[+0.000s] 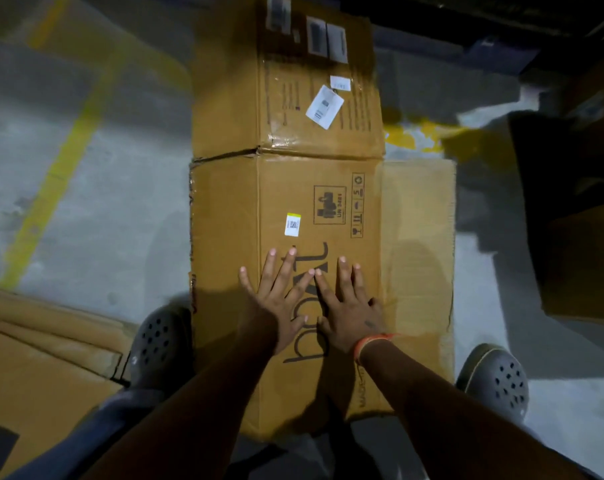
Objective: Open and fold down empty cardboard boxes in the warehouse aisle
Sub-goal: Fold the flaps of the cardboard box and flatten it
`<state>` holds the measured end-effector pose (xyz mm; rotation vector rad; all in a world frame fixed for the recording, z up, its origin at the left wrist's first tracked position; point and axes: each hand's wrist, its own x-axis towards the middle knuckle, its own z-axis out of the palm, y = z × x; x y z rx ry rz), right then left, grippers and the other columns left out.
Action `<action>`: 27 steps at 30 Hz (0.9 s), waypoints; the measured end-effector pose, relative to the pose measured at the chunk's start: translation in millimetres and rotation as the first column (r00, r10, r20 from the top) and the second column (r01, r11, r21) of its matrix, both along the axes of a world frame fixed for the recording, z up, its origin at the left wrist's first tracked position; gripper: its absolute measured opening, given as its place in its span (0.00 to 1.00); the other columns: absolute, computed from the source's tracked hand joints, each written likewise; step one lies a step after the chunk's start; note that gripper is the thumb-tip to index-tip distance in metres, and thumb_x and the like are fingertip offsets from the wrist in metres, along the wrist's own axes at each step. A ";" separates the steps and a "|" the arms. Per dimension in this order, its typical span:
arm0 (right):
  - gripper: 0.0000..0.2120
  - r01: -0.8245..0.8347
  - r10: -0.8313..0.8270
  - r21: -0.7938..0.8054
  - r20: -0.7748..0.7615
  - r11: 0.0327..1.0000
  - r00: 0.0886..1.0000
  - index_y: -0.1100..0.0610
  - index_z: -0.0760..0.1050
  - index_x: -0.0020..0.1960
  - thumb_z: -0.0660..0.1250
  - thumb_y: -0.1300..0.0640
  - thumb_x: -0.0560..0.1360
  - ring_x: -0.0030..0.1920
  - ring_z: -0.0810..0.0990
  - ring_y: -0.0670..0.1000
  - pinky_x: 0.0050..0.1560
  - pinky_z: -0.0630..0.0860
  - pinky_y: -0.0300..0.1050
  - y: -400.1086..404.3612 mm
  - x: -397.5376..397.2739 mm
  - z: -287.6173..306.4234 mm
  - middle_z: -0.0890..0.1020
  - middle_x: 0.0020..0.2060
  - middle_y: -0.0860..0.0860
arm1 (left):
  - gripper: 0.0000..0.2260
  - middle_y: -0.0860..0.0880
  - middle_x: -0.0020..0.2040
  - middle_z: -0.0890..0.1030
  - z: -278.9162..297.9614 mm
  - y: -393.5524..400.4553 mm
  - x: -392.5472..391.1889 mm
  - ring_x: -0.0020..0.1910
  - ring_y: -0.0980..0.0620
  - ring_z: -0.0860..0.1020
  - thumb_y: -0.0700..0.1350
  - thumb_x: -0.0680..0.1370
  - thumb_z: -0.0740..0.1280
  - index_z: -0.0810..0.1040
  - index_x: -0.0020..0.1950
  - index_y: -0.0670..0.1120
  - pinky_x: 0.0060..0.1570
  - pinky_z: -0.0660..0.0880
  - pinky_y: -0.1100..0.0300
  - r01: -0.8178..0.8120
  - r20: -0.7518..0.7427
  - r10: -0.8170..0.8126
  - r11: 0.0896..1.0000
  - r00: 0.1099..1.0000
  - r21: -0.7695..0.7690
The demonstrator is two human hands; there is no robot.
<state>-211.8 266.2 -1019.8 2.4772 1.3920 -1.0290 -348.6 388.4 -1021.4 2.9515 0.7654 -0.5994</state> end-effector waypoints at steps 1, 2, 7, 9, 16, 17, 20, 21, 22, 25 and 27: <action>0.45 0.002 -0.002 -0.004 -0.013 1.000 1.000 0.34 0.25 0.75 0.61 0.40 0.80 0.75 0.24 0.60 0.71 0.56 0.75 -0.6 0.9 -0.6 0.17 0.71 0.49 | 0.42 0.43 0.81 0.32 -1.9 -2.1 0.4 0.79 0.35 0.33 0.70 0.77 0.58 0.41 0.83 0.59 0.68 0.45 0.21 0.001 0.007 -0.001 1.000 1.000 0.025; 0.45 0.003 -0.003 -0.005 -0.019 1.000 1.000 0.34 0.25 0.75 0.61 0.40 0.79 0.75 0.23 0.60 0.70 0.57 0.76 -0.8 1.7 -1.5 0.17 0.71 0.48 | 0.42 0.42 0.82 0.33 -3.8 -3.5 0.8 0.80 0.35 0.35 0.71 0.76 0.59 0.43 0.83 0.58 0.67 0.46 0.21 -0.001 0.025 0.000 0.999 1.000 0.037; 0.44 0.032 -0.031 0.036 -0.037 0.999 0.999 0.35 0.28 0.76 0.61 0.40 0.79 0.75 0.23 0.60 0.69 0.55 0.78 -0.8 0.7 -2.4 0.18 0.72 0.48 | 0.44 0.42 0.84 0.42 -3.2 -1.6 2.9 0.81 0.34 0.42 0.70 0.73 0.67 0.52 0.83 0.58 0.68 0.47 0.21 -0.017 0.101 0.016 1.000 0.995 0.015; 0.44 0.045 -0.043 0.090 -0.033 0.995 0.999 0.35 0.30 0.78 0.62 0.42 0.79 0.77 0.26 0.59 0.70 0.54 0.76 -2.9 0.8 1.5 0.21 0.74 0.47 | 0.44 0.42 0.84 0.44 -0.6 -2.8 1.0 0.81 0.34 0.44 0.68 0.72 0.68 0.53 0.83 0.57 0.68 0.47 0.22 -0.017 0.132 0.017 1.000 0.991 0.003; 0.39 0.462 -0.533 0.361 0.126 0.810 0.837 0.42 0.48 0.81 0.67 0.47 0.78 0.77 0.57 0.59 0.74 0.64 0.62 -14.1 62.4 3.9 0.55 0.78 0.56 | 0.38 0.44 0.82 0.33 16.3 4.1 36.7 0.81 0.38 0.38 0.69 0.77 0.57 0.44 0.83 0.61 0.69 0.46 0.22 -0.116 0.119 0.112 0.993 0.987 0.025; 0.39 0.543 -0.629 0.389 0.134 0.744 0.766 0.44 0.49 0.81 0.67 0.47 0.78 0.77 0.57 0.60 0.73 0.64 0.62 -16.1 80.1 2.6 0.55 0.78 0.57 | 0.38 0.43 0.81 0.30 20.2 9.5 49.1 0.81 0.37 0.36 0.69 0.78 0.55 0.40 0.82 0.61 0.69 0.46 0.22 -0.128 0.115 0.122 0.991 0.986 0.046; 0.39 0.780 -0.852 0.376 0.048 0.500 0.522 0.51 0.51 0.81 0.68 0.46 0.77 0.75 0.60 0.63 0.71 0.66 0.65 -25.7 131.8 -0.7 0.59 0.77 0.60 | 0.38 0.43 0.80 0.27 28.1 32.1 74.7 0.80 0.36 0.33 0.69 0.79 0.52 0.36 0.82 0.60 0.69 0.47 0.22 -0.154 0.140 0.145 0.987 0.979 0.055; 0.37 0.837 -0.881 0.328 -0.029 0.437 0.472 0.53 0.54 0.80 0.68 0.46 0.78 0.73 0.64 0.64 0.70 0.67 0.64 -30.8 146.3 -4.3 0.63 0.75 0.61 | 0.37 0.44 0.80 0.28 28.0 39.4 77.7 0.80 0.36 0.33 0.69 0.79 0.51 0.36 0.82 0.60 0.69 0.47 0.21 -0.173 0.165 0.164 0.984 0.973 0.042; 0.34 0.881 -0.889 0.264 -0.136 0.393 0.438 0.55 0.58 0.77 0.68 0.46 0.78 0.69 0.69 0.64 0.68 0.70 0.62 -35.7 158.1 -6.7 0.68 0.72 0.61 | 0.36 0.45 0.81 0.29 26.9 45.4 78.9 0.80 0.36 0.34 0.69 0.79 0.51 0.38 0.82 0.61 0.68 0.48 0.21 -0.190 0.189 0.180 0.981 0.965 0.033; 0.26 0.922 -0.849 0.118 -0.360 0.369 0.386 0.55 0.66 0.71 0.68 0.45 0.79 0.58 0.78 0.59 0.61 0.74 0.53 -49.6 175.1 -9.8 0.78 0.65 0.57 | 0.35 0.47 0.82 0.32 20.5 51.2 77.0 0.80 0.36 0.35 0.68 0.79 0.51 0.40 0.82 0.62 0.69 0.48 0.21 -0.213 0.220 0.201 0.976 0.954 0.032; 0.26 0.913 -0.832 0.132 -0.379 0.385 0.406 0.54 0.68 0.71 0.70 0.45 0.78 0.56 0.77 0.56 0.59 0.73 0.49 -53.4 173.5 -8.2 0.79 0.63 0.55 | 0.35 0.47 0.82 0.33 19.0 48.9 74.7 0.81 0.36 0.36 0.67 0.79 0.52 0.40 0.82 0.62 0.70 0.48 0.22 -0.249 0.224 0.238 0.968 0.945 0.022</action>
